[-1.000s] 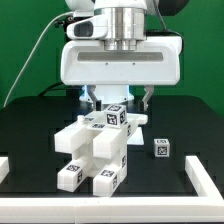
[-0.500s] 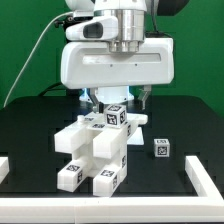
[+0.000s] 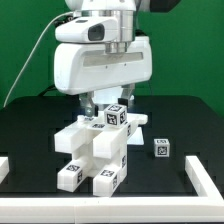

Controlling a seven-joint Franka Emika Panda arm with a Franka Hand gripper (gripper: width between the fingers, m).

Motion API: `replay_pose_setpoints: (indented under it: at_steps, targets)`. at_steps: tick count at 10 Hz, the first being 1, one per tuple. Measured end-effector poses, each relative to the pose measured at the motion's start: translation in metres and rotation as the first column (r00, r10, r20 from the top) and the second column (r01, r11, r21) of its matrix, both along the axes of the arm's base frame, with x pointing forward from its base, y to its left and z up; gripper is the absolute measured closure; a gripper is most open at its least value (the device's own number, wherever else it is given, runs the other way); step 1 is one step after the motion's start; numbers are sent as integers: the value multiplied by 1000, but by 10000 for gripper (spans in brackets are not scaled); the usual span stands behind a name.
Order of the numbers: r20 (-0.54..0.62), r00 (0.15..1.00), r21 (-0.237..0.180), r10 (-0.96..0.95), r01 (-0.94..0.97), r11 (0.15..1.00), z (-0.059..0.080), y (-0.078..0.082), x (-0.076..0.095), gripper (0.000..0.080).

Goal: Assemble chair

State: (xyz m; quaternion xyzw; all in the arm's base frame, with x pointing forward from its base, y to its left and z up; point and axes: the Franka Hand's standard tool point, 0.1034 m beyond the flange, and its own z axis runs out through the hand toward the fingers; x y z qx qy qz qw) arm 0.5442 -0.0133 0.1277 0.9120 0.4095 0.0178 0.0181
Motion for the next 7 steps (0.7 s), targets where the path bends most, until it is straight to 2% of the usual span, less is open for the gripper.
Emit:
replay_pose_setpoints:
  at_steps: [1,2,3,4,5,7]
  targets:
    - [0,1000,-1,2,-2,1000,0,0,0,150]
    - [0,1000,0,-14,14,1000,0,0,0,239]
    - [0,999,1,-36,36,999,0,0,0,374]
    - [1,999,3,-53,53,999,0,0,0,374]
    - [2,992,7,-124,124,992,0,0,0,515]
    - [4,965,14,-261,261,965,0,0,0,515]
